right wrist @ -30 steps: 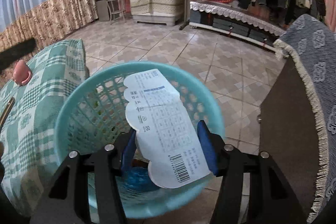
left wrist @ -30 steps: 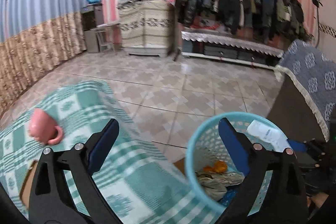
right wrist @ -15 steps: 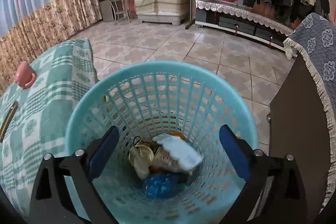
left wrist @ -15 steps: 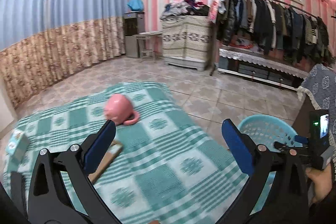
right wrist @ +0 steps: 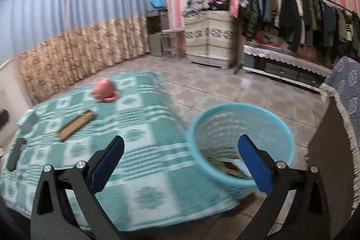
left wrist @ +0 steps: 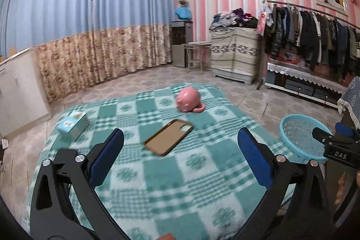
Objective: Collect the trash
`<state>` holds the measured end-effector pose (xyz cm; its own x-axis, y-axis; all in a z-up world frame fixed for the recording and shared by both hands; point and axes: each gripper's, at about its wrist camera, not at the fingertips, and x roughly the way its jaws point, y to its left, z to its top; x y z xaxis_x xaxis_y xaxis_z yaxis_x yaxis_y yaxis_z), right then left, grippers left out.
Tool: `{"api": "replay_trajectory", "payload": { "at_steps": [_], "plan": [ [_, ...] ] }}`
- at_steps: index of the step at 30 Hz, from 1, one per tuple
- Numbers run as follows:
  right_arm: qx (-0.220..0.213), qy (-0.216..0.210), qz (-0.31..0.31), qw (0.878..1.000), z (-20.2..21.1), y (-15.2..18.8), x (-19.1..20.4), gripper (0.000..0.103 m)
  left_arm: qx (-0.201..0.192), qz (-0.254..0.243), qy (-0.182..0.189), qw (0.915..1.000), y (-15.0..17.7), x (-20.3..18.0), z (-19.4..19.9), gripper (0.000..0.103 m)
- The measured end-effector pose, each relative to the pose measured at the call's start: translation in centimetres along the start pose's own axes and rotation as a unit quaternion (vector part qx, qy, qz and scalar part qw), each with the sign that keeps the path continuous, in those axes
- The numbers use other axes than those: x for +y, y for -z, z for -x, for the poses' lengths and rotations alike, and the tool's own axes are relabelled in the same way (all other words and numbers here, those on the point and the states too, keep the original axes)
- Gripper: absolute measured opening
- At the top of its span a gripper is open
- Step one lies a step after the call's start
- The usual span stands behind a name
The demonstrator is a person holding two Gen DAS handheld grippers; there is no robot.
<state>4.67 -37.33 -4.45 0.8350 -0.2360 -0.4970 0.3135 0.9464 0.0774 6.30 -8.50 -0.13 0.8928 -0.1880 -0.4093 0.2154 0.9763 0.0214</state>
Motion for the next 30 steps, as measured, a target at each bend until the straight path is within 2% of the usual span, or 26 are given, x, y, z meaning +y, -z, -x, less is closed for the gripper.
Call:
{"api": "replay_trajectory", "payload": {
  "at_steps": [6,12,21,30],
  "plan": [
    [-0.030,-0.035,0.039,0.998,3.5,2.0,5.8,0.099,0.003,0.017,-0.030,0.9994,3.0,2.7,2.3,0.098],
    [-0.061,-0.043,0.057,0.996,5.8,2.6,8.7,0.099,-0.009,0.021,-0.046,0.9987,4.0,3.9,3.8,0.098],
    [-0.085,-0.054,0.070,0.992,7.7,3.0,10.5,0.099,-0.028,0.037,-0.043,0.9980,3.5,4.7,5.0,0.098],
    [-0.098,-0.057,0.076,0.991,8.2,3.0,11.1,0.099,-0.025,0.046,-0.046,0.9976,3.9,5.1,4.8,0.098]
  ]
}}
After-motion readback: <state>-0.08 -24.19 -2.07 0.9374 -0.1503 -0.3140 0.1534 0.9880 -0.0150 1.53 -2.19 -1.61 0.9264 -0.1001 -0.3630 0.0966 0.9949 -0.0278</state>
